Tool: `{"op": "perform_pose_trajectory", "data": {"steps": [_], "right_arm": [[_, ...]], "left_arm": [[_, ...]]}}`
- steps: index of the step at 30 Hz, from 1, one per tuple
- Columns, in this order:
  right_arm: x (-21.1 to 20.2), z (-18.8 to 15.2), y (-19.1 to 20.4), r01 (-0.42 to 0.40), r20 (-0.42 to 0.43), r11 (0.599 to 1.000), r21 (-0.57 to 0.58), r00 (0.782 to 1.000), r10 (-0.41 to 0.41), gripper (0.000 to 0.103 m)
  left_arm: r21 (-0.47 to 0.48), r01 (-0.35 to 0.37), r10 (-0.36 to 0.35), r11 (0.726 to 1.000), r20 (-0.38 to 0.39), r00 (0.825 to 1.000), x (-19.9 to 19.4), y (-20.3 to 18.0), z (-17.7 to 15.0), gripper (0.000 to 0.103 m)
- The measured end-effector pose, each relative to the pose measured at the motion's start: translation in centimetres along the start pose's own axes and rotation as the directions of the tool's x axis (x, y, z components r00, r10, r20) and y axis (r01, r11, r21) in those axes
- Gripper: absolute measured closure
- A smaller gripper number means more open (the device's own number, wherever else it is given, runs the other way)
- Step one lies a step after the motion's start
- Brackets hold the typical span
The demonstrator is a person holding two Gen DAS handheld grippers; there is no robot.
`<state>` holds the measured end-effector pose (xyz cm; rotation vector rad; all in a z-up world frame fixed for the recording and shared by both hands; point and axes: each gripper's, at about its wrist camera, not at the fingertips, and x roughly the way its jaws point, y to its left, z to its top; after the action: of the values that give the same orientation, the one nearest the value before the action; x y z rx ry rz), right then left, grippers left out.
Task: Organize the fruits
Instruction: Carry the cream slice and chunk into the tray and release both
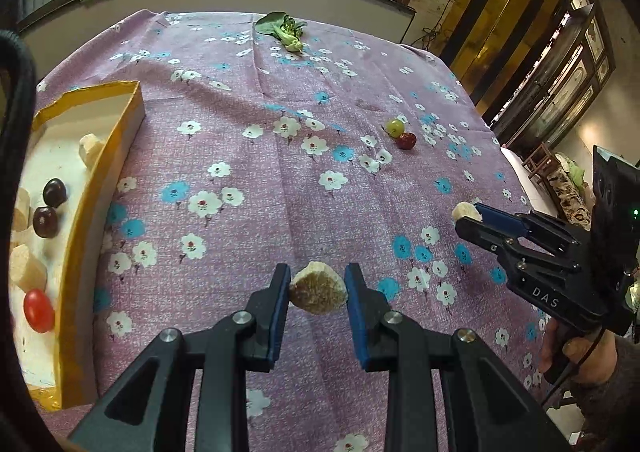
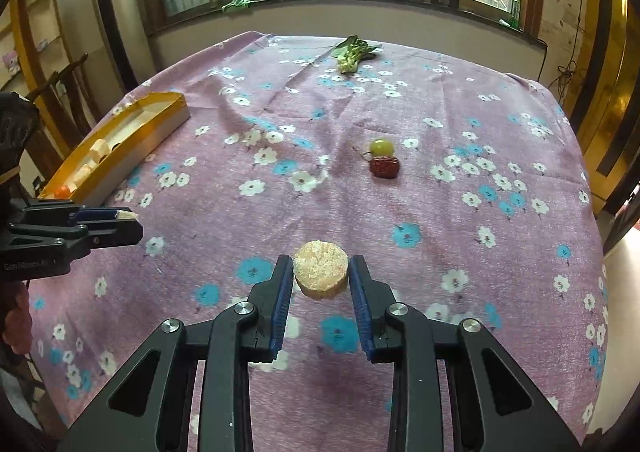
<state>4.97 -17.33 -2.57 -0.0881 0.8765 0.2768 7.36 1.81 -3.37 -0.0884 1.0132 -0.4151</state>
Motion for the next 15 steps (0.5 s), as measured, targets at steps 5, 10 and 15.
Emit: {"op": "perform_pose_trajectory", "data": {"steps": [5, 10, 15], "right_arm": [[1.2, 1.0, 4.1, -0.032, -0.005, 0.999, -0.027, 0.999, 0.031, 0.075], [2.3, 3.0, 7.9, -0.062, -0.005, 0.996, -0.064, 0.998, 0.062, 0.075], [3.5, 5.6, 11.1, -0.094, 0.002, 0.990, -0.105, 0.995, 0.095, 0.075]], "left_arm": [[-0.020, -0.006, 0.006, 1.000, 0.017, 1.000, -1.9, 2.7, -0.3, 0.073], [-0.051, -0.023, 0.025, 0.998, 0.041, 0.999, -3.7, 5.8, -0.3, 0.073], [-0.073, -0.064, 0.069, 0.995, 0.060, 0.996, -5.4, 9.3, 0.2, 0.073]]}}
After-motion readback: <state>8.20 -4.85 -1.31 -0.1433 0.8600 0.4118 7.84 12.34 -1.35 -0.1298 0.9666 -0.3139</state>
